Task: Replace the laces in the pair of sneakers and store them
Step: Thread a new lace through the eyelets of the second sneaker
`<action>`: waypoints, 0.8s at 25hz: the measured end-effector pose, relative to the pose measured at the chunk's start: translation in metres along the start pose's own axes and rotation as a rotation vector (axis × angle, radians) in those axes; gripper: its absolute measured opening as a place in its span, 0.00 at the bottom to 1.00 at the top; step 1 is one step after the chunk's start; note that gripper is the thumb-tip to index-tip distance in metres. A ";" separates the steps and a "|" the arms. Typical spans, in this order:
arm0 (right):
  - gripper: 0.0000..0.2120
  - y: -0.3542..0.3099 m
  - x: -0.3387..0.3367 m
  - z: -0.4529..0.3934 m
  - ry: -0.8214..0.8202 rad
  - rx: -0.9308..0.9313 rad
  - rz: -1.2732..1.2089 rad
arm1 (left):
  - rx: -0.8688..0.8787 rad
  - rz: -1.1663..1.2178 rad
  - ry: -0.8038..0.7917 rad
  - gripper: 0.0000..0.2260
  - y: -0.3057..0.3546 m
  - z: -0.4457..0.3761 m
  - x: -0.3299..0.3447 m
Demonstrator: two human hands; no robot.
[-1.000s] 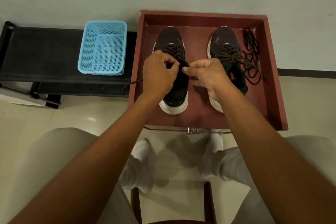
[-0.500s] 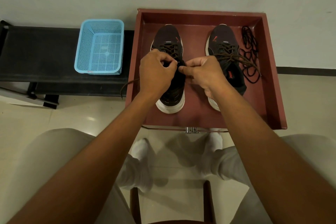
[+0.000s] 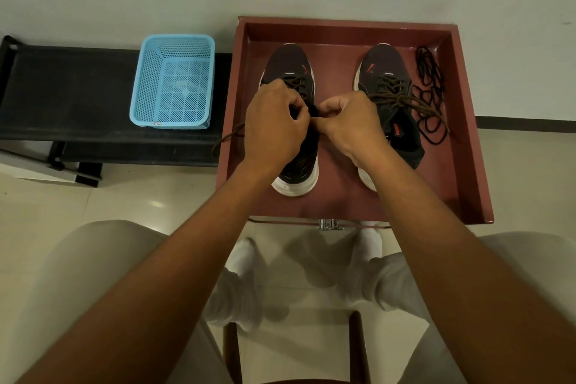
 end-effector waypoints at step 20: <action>0.09 0.001 0.002 0.000 0.007 0.065 -0.139 | -0.102 0.089 -0.068 0.03 -0.005 -0.002 0.002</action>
Point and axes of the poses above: each hand's wrist, its own z-axis away from the middle knuckle, its own x-axis out of the palm, y = z × x, the point moved 1 cm from there along -z, towards the middle knuckle, and after that the axes turned 13 degrees about -z, right-handed, at the moved point
